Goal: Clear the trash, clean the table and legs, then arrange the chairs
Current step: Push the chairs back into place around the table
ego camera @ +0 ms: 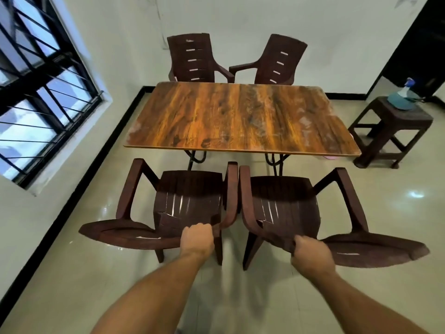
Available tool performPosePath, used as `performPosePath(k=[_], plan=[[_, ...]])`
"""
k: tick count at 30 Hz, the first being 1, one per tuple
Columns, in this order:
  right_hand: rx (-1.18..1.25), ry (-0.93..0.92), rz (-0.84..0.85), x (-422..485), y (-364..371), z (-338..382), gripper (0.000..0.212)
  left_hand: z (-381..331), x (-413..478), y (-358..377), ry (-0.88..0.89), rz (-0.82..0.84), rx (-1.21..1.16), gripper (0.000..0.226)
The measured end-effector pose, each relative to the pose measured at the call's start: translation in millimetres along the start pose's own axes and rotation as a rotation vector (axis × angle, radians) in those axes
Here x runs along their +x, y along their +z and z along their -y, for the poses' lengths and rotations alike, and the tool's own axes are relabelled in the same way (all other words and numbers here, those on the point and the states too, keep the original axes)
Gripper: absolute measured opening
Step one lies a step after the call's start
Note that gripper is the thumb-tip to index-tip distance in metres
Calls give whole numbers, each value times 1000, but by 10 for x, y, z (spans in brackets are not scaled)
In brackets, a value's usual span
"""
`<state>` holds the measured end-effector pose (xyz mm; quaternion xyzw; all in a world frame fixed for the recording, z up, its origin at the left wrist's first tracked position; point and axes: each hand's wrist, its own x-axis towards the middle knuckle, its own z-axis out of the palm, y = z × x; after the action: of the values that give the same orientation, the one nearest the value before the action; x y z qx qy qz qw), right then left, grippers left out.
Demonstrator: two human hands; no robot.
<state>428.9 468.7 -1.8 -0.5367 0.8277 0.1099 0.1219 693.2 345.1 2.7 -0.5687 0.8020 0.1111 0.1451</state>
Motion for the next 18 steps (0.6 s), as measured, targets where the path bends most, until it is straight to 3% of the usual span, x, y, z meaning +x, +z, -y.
performPosePath(k=[8, 18], plan=[[127, -61, 0, 91, -137, 276, 25, -39, -19, -42, -13, 42, -161, 26], [-19, -140, 37, -13, -160, 264, 34, -17, -226, 35, 18, 36, -171, 33]])
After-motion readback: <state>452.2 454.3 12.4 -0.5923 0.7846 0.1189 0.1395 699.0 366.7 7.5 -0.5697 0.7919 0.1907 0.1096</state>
